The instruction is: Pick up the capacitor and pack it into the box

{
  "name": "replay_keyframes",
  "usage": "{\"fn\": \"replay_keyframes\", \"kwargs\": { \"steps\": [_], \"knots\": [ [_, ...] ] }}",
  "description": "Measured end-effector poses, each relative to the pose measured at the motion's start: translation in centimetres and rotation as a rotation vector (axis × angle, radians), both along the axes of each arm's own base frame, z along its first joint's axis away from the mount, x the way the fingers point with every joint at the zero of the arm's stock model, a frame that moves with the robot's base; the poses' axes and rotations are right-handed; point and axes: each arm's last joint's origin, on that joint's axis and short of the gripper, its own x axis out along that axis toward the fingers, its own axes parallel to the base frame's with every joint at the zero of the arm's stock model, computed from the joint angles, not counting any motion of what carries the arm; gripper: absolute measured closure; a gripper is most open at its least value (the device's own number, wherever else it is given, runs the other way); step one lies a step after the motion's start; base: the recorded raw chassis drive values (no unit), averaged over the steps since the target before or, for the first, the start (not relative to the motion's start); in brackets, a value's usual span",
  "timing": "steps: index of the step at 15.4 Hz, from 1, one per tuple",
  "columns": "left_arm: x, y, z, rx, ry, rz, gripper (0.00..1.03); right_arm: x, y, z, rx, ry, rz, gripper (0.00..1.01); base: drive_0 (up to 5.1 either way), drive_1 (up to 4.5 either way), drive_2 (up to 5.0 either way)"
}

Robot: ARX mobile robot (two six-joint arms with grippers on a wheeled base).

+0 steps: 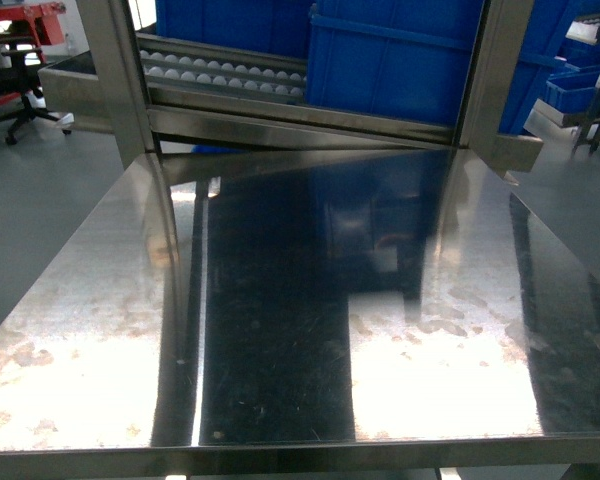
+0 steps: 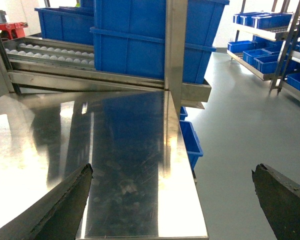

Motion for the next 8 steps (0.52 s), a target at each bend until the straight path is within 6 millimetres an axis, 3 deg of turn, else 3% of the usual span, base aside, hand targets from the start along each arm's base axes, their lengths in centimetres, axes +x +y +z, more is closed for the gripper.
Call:
{"fn": "replay_keyframes", "kwargs": {
  "steps": [8],
  "knots": [
    [-1.19,0.00,0.03,0.000,-0.006,0.000,0.59,0.00,0.00,0.00,0.000,0.000,0.000,0.03,0.0,0.00,0.0]
  ]
}}
